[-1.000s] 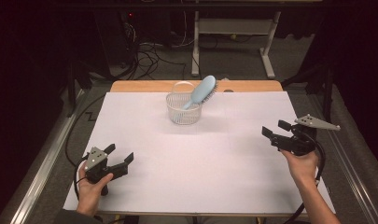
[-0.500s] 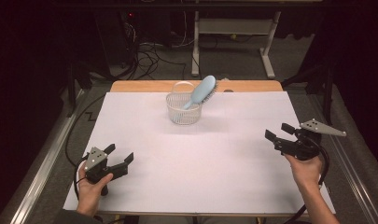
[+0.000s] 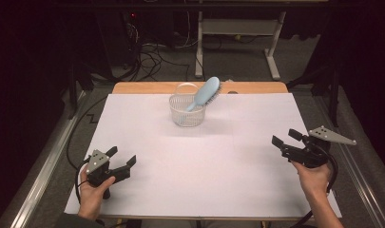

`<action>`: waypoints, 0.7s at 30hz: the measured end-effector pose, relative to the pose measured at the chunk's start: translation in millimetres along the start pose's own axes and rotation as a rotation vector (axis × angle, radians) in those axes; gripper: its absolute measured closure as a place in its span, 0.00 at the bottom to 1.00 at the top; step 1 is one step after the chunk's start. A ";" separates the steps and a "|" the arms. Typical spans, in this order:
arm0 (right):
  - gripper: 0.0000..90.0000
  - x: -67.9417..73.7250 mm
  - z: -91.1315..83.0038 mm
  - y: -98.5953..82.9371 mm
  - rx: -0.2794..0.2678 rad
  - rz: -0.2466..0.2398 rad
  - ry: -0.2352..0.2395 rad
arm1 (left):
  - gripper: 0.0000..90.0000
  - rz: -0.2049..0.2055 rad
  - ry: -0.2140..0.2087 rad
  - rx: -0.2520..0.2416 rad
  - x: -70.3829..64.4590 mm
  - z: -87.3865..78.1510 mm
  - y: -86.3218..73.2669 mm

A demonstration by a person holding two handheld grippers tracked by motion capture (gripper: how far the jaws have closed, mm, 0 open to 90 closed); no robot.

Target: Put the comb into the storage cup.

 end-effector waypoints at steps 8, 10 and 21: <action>0.27 1.5 -4.9 -3.3 -0.009 0.003 0.004 | 0.21 0.001 -0.001 0.001 -0.4 0.0 -0.1; 0.27 1.9 -6.1 -3.9 -0.012 0.006 0.004 | 0.21 0.001 -0.001 0.001 -0.5 0.0 -0.1; 0.26 3.8 -10.7 -9.8 -0.020 -0.008 -0.002 | 0.21 0.001 -0.001 -0.001 -0.5 -0.4 0.3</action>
Point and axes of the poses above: each handheld gripper's, and its own axes: z roughly forward along the jaws, y roughly out of its top, x roughly to its left, the point moved 9 cm from there along z, roughly forward along the jaws, and after that the axes turned 8 degrees about -x, right-handed, at the moved point
